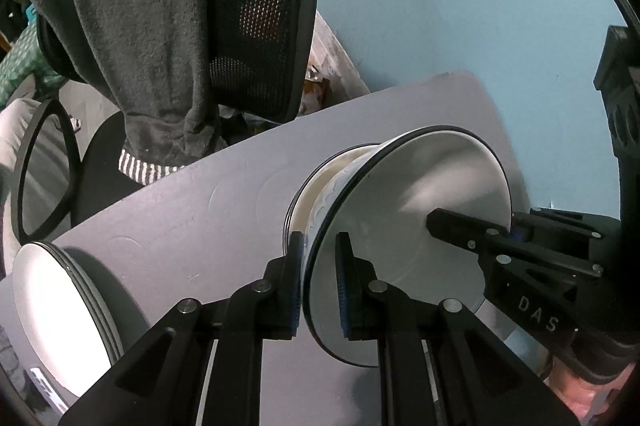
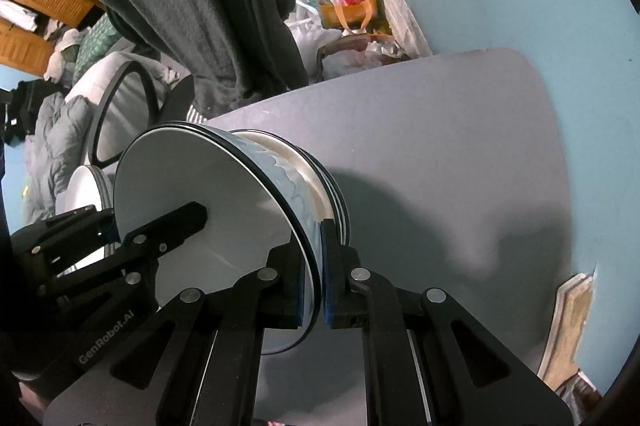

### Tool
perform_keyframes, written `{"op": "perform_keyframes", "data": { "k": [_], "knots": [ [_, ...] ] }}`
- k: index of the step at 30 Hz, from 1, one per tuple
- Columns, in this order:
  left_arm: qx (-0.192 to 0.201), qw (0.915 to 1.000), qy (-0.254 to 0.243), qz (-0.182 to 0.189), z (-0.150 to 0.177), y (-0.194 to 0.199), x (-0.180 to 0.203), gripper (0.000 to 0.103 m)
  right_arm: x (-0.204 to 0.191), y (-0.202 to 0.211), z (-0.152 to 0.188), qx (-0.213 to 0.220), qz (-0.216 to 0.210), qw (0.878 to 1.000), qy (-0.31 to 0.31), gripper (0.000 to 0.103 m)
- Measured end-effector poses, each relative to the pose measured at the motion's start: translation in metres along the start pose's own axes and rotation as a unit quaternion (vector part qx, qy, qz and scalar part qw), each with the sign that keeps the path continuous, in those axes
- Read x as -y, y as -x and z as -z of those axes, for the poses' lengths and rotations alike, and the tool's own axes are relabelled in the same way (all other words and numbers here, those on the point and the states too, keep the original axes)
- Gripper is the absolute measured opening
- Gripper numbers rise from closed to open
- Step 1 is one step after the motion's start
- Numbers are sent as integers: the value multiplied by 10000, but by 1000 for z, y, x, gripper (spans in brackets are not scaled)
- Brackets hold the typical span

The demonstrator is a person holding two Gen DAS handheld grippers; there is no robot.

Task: Organize plates and bowls

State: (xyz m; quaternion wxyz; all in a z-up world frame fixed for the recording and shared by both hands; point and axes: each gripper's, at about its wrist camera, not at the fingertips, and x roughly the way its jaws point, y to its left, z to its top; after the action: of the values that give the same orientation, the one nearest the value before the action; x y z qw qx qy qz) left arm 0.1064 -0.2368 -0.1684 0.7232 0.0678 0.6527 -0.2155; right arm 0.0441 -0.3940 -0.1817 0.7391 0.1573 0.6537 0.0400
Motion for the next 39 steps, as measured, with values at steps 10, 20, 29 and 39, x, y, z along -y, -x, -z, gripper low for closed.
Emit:
{"op": "perform_keyframes", "data": {
  "k": [10, 20, 29, 39],
  "knots": [
    [-124, 9999, 74, 15, 1, 6, 2, 25, 2, -1, -2, -121, -76, 9998, -121, 10],
    [129, 9998, -19, -152, 2, 22, 1, 44, -6, 2, -2, -52, 49, 10000, 24, 17],
    [129, 9997, 207, -51, 10, 29, -12, 48, -12, 32, 1, 316, 299, 9988, 226, 27],
    [142, 9984, 527, 163, 20, 38, -26, 56, -18, 58, 7, 517, 645, 9947, 618, 42]
  ]
}}
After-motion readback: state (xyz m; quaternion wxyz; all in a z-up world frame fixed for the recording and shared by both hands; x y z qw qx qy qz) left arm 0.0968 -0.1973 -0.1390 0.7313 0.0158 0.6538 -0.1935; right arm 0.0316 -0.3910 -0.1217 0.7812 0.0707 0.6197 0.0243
